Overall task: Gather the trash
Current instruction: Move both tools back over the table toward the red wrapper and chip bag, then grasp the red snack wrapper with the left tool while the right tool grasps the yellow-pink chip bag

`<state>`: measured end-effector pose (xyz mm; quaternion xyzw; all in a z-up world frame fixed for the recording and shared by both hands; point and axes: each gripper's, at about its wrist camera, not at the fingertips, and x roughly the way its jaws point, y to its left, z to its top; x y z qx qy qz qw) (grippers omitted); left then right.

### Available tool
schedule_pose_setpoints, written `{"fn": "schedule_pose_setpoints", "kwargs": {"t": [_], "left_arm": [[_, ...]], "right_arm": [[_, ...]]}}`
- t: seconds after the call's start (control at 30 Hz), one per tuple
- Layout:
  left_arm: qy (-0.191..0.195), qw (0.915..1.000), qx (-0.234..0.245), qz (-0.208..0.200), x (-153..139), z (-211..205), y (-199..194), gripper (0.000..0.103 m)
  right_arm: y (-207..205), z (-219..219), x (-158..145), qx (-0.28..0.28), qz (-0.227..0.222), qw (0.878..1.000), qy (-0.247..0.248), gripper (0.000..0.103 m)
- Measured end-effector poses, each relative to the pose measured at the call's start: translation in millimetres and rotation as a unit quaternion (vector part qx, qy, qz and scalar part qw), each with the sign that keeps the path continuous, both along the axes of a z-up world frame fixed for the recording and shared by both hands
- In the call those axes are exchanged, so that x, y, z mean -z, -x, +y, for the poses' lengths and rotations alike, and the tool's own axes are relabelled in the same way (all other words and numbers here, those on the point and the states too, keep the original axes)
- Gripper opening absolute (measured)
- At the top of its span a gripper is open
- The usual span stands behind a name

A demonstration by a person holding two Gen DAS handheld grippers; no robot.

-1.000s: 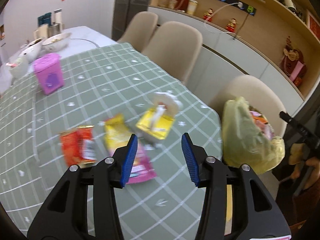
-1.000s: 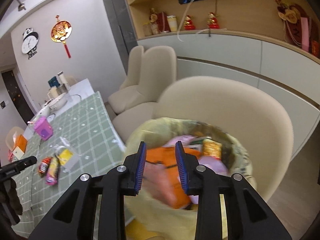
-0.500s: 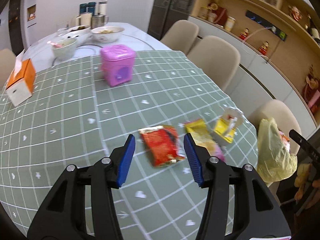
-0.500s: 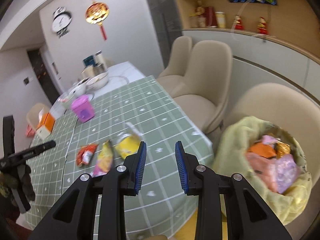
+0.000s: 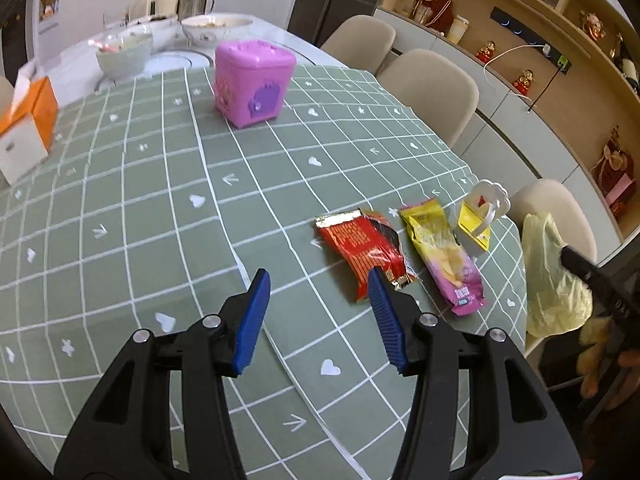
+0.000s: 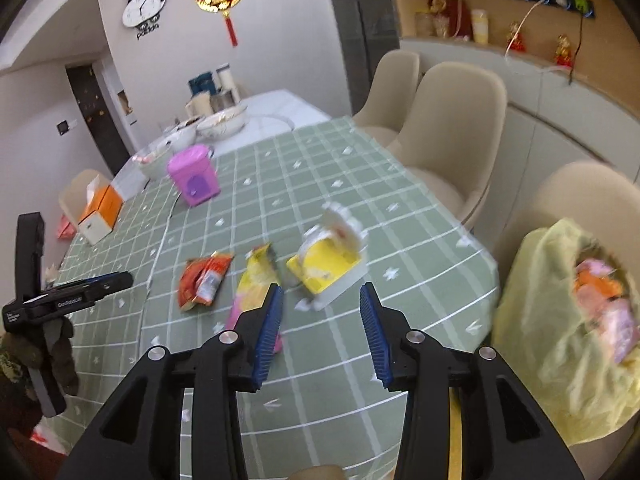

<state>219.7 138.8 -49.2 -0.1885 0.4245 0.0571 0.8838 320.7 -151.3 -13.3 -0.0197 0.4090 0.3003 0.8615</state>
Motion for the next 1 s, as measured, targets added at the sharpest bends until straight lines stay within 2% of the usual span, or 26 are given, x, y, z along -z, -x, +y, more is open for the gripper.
{"fn": "schedule_pose_setpoints", "kwargs": {"t": [0.2,0.3,0.4,0.5,0.67,0.7,0.77,0.83,1.0], "left_arm": [[0.021,0.9998,-0.004,0.006,9.3,3.0,4.5,0.049],[0.011,0.9998,-0.006,0.014,10.8,-0.3,10.4,0.049],[0.008,0.9997,-0.011,0.018,10.7,0.4,18.5,0.049],[-0.002,0.9996,-0.007,0.027,12.3,0.3,26.2,0.049],[-0.017,0.9991,-0.002,0.038,13.2,-0.4,37.3,0.049],[-0.016,0.9991,-0.001,0.039,13.4,0.0,38.1,0.049],[-0.015,0.9991,0.003,0.041,14.3,-1.3,37.6,0.049],[-0.011,0.9991,0.007,0.041,15.8,-2.5,34.6,0.049],[0.016,0.9991,0.022,0.032,18.8,-12.1,17.4,0.049]], "right_arm": [[-2.7,42.2,29.9,-0.047,0.025,0.998,0.021,0.038],[-12.7,60.1,47.3,-0.061,0.028,0.997,0.029,0.038],[-26.3,71.0,65.1,-0.057,0.023,0.997,0.038,0.038],[-39.5,73.1,79.2,-0.043,0.041,0.998,0.024,0.038],[-40.5,82.7,89.4,-0.051,0.052,0.997,0.013,0.038],[-38.1,85.1,89.8,-0.053,0.048,0.997,0.018,0.036],[-31.5,90.0,89.8,-0.064,0.042,0.997,0.028,0.013],[-24.6,87.7,86.1,-0.064,0.04,0.997,0.025,0.007],[-8.3,57.0,69.2,-0.036,0.033,0.999,0.014,0.005]]}}
